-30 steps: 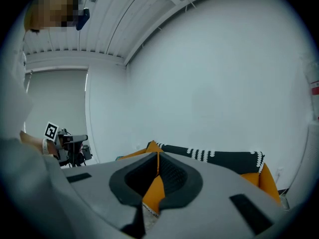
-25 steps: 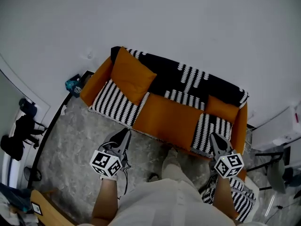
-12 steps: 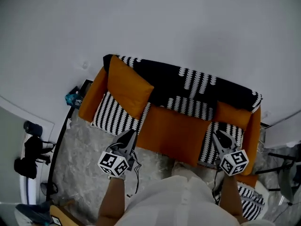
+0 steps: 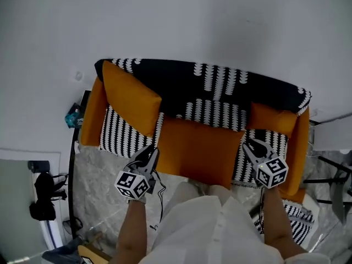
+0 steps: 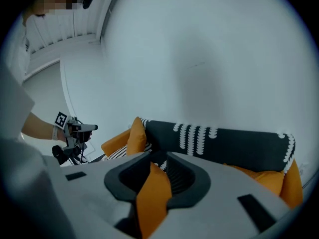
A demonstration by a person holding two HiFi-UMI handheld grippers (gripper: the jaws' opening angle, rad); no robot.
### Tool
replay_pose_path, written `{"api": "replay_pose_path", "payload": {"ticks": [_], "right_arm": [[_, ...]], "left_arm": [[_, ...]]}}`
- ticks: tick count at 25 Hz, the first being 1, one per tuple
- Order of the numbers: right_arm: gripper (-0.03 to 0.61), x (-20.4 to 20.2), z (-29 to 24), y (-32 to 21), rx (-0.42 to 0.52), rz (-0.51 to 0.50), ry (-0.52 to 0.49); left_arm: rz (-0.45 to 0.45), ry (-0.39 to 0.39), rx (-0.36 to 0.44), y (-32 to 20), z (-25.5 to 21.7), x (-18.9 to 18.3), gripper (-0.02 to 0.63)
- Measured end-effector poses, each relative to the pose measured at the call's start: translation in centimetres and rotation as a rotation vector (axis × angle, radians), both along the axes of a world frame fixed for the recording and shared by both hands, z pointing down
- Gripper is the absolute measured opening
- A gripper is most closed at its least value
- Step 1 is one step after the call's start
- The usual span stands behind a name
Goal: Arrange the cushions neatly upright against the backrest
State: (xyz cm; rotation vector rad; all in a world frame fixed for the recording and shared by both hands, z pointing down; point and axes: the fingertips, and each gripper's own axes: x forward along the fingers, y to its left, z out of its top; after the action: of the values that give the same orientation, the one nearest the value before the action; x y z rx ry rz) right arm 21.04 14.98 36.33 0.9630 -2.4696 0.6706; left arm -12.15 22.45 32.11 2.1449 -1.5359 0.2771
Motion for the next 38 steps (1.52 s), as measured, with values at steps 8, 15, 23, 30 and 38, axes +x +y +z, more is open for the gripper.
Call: {"api": "replay_pose_path", "payload": {"ticks": [8, 15, 23, 30, 38], "right_arm": [[0.144, -1.0, 9.4, -2.0, -0.193, 0.016, 0.051], [0.179, -0.3, 17.8, -2.5, -0.345, 0.1, 0.131], [0.21, 1.0, 25.7, -2.2, -0.493, 0.232, 0.185], [0.256, 1.5, 31.1, -2.3, -0.602, 0.284, 0.219], [0.249, 0.8, 33.7, -2.1, -0.685, 0.276, 0.199]], "left_arm": [[0.06, -0.007, -0.178, -5.8, 9.6, -0.7, 0.144], [0.129, -0.053, -0.34, -9.6, 19.0, -1.7, 0.169], [0.225, -0.195, -0.542, -11.2, 28.8, -4.0, 0.215], [0.204, -0.233, -0.671, -12.1, 34.8, -5.5, 0.282], [0.263, -0.308, -0.789, -10.9, 39.3, -4.6, 0.308]]}}
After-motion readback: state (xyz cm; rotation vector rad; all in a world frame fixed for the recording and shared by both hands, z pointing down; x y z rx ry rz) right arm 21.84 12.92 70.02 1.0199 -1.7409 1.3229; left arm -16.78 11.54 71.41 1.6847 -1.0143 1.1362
